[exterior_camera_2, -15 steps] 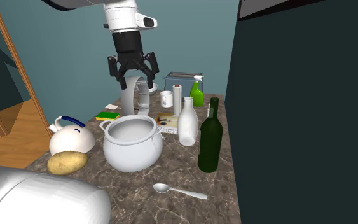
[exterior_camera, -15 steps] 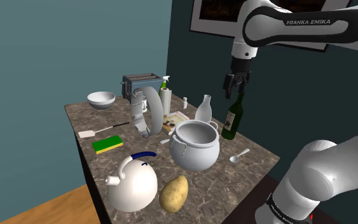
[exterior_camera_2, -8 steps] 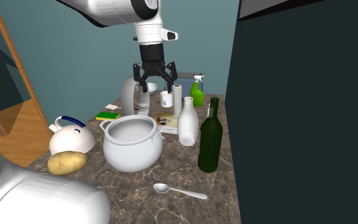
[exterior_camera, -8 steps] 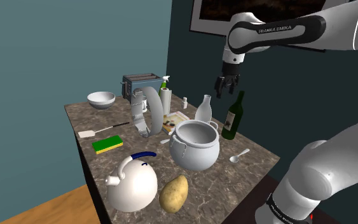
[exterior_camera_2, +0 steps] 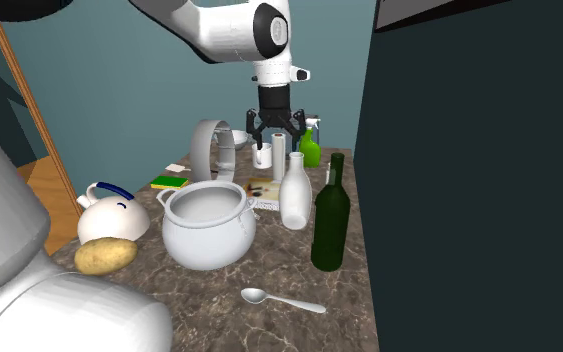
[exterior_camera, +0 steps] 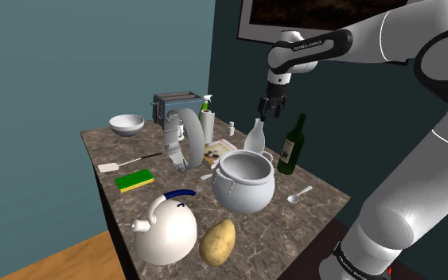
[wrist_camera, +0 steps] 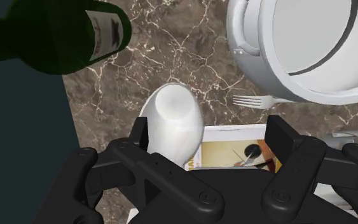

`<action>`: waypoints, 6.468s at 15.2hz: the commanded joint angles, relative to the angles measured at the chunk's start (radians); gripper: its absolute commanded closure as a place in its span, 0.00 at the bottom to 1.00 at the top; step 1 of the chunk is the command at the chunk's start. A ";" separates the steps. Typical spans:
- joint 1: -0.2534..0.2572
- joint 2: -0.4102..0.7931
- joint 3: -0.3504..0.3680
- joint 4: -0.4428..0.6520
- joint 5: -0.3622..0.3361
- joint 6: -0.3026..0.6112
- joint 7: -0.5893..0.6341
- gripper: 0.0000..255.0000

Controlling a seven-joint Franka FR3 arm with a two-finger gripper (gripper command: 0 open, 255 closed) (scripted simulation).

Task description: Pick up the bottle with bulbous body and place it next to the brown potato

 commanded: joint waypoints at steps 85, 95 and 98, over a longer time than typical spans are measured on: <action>0.077 -0.432 0.173 0.111 0.047 -0.541 0.232 1.00; 0.109 -0.595 0.299 0.153 0.134 -0.744 0.391 1.00; 0.114 -0.624 0.323 0.151 0.155 -0.770 0.421 1.00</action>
